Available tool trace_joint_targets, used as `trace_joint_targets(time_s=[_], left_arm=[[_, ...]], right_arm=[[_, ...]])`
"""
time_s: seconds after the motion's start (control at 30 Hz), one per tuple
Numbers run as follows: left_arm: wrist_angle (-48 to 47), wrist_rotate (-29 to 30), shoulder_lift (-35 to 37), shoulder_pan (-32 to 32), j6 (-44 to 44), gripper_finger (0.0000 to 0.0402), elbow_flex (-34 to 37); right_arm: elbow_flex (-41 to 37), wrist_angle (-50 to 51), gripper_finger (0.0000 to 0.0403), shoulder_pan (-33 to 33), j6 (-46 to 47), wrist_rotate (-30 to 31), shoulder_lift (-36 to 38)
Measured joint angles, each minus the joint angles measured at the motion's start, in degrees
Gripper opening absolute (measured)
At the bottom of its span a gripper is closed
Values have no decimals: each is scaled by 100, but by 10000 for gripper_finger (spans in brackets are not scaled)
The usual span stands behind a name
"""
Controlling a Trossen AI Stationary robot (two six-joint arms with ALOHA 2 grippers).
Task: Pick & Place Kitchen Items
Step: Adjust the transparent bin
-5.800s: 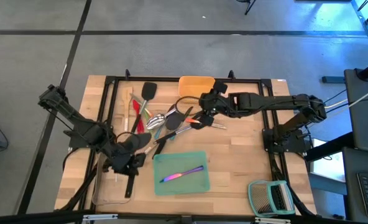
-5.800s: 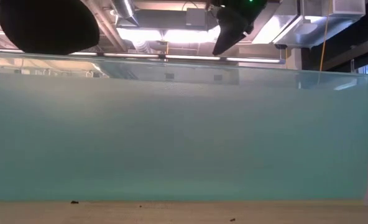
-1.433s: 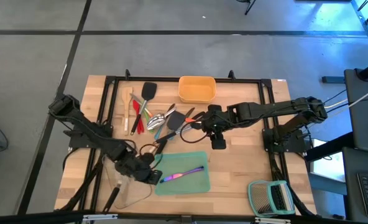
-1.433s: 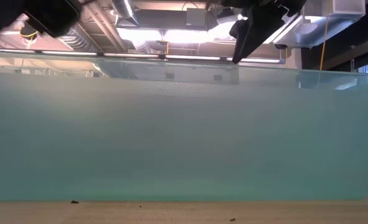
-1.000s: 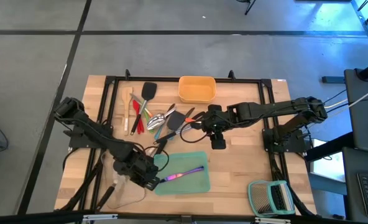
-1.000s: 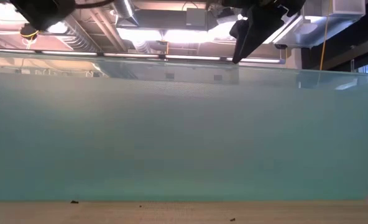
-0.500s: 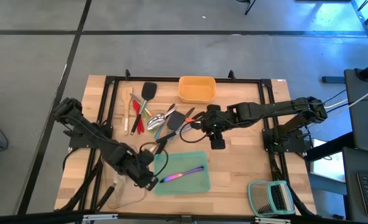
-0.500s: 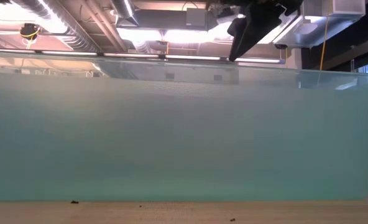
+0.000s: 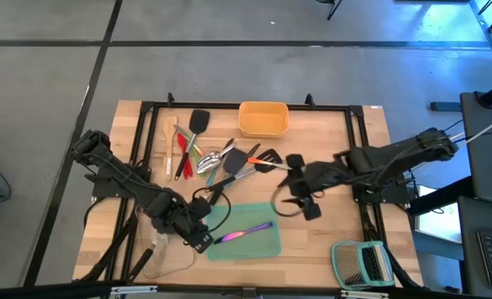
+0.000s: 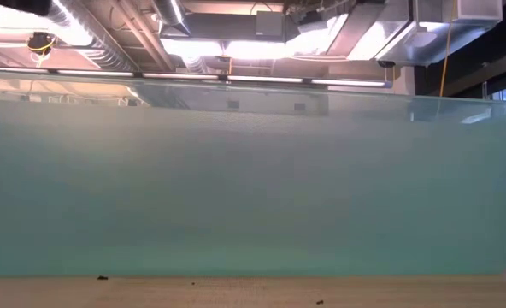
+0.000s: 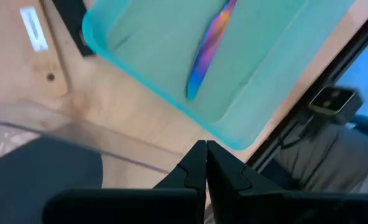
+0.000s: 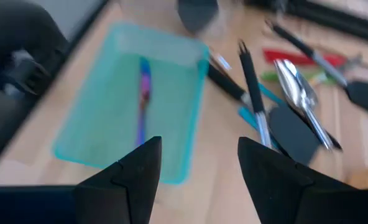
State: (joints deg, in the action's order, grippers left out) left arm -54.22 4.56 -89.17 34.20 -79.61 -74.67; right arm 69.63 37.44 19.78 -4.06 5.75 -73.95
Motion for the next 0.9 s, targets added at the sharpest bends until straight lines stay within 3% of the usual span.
trace_joint_targets(time_s=[0.37, 0.57, 0.7, 0.8, 0.9], left_arm=[[197, -662, -609, 188, 249, 2, 214], [163, -1345, -1034, 216, 525, 2, 207], [53, -1414, -1015, 290, 518, 1, 207], [-185, -1172, -900, 297, 546, 2, 207], [-191, -52, -600, 219, 711, 2, 207]], right_arm=[[-1290, -1565, 216, 884, 63, 1, 1337], [-1380, -1575, 216, 1120, 326, 6, 1451], [-1380, -1547, 216, 1246, 401, 4, 1432], [-1380, -1551, 216, 1330, 449, 9, 1431], [-1380, -1563, 216, 1387, 449, 19, 1431]])
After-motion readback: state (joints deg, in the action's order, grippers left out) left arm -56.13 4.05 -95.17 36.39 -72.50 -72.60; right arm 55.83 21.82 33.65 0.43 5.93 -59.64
